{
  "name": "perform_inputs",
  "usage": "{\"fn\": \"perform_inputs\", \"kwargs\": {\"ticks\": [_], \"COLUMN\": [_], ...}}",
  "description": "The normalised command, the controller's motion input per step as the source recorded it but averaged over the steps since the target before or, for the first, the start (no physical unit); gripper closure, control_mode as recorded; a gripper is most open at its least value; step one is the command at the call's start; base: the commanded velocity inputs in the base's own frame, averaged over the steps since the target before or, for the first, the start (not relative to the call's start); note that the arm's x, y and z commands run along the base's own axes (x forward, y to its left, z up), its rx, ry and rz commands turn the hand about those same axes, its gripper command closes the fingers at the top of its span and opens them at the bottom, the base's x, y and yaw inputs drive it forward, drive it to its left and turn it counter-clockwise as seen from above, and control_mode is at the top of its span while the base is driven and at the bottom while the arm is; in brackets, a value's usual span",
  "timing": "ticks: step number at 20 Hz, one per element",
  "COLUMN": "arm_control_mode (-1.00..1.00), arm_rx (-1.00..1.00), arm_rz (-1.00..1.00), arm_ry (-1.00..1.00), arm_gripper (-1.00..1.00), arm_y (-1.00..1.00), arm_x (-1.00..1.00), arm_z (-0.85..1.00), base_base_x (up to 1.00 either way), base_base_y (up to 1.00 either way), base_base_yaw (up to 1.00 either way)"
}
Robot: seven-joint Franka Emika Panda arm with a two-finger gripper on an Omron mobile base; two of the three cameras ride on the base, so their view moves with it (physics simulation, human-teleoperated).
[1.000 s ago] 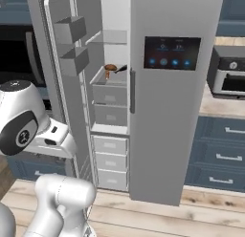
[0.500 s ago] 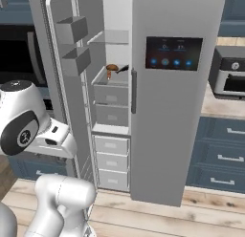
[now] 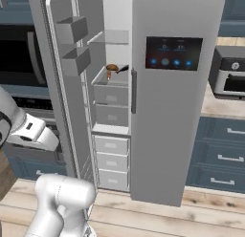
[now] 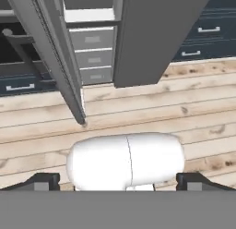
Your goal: Store the kebab skewer in the freezer for long-term storage. Close the freezer door after placing the cooked food.
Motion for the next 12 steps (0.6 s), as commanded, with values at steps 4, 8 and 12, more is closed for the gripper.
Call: {"fn": "perform_inputs", "kwargs": {"ticks": [4, 8, 12], "arm_control_mode": [-1.0, -1.0, -1.0], "arm_rx": [-0.21, -0.26, -0.09], "arm_rz": [-0.47, -0.46, -0.31], "arm_ry": [-0.19, -0.24, -0.31], "arm_gripper": [-1.0, -1.0, -1.0], "arm_y": [1.0, 0.88, 0.46], "arm_x": [0.9, 1.0, 0.98], "arm_z": [0.0, -0.03, 0.0], "base_base_x": [0.0, 0.0, 0.0], "base_base_y": [0.0, 0.0, 0.0], "base_base_yaw": [0.0, 0.0, 0.0]}}
